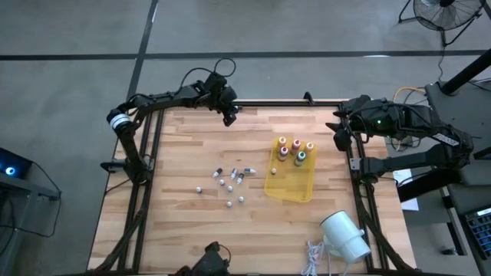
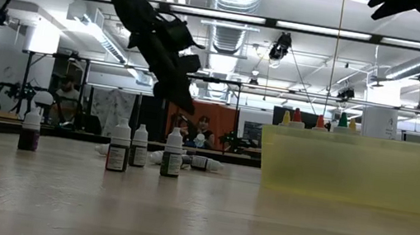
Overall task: Pick & Place food coloring
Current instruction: Put the small orange food coloring bottle into the yellow bin
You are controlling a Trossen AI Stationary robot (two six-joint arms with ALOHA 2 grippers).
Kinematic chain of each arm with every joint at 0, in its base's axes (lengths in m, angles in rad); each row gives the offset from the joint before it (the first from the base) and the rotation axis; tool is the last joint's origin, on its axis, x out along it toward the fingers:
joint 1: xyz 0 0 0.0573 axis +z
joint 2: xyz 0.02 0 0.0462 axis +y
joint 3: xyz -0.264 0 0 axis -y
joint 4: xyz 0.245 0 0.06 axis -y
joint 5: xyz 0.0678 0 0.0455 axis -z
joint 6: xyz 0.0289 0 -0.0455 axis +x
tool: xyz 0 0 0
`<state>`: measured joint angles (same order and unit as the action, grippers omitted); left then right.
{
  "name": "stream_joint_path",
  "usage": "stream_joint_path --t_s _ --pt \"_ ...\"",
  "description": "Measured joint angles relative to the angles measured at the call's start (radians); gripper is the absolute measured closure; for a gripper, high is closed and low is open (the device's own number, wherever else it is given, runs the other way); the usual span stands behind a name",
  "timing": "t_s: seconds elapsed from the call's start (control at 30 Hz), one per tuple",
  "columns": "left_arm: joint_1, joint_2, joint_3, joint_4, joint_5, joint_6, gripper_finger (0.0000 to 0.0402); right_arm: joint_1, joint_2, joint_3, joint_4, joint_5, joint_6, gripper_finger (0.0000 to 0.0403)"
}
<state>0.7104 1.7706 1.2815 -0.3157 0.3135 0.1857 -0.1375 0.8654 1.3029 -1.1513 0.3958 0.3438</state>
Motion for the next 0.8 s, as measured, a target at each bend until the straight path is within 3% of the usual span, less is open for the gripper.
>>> stream_joint_path --t_s 0.47,0.8 --pt "0.002 0.168 0.239 -0.250 -0.155 0.191 0.0245 0.000 0.044 0.000 0.011 0.009 0.005 0.0181" --pt "0.003 0.312 0.375 -0.344 -0.231 0.322 0.0229 -0.001 0.049 0.000 0.011 0.024 0.031 0.0181"
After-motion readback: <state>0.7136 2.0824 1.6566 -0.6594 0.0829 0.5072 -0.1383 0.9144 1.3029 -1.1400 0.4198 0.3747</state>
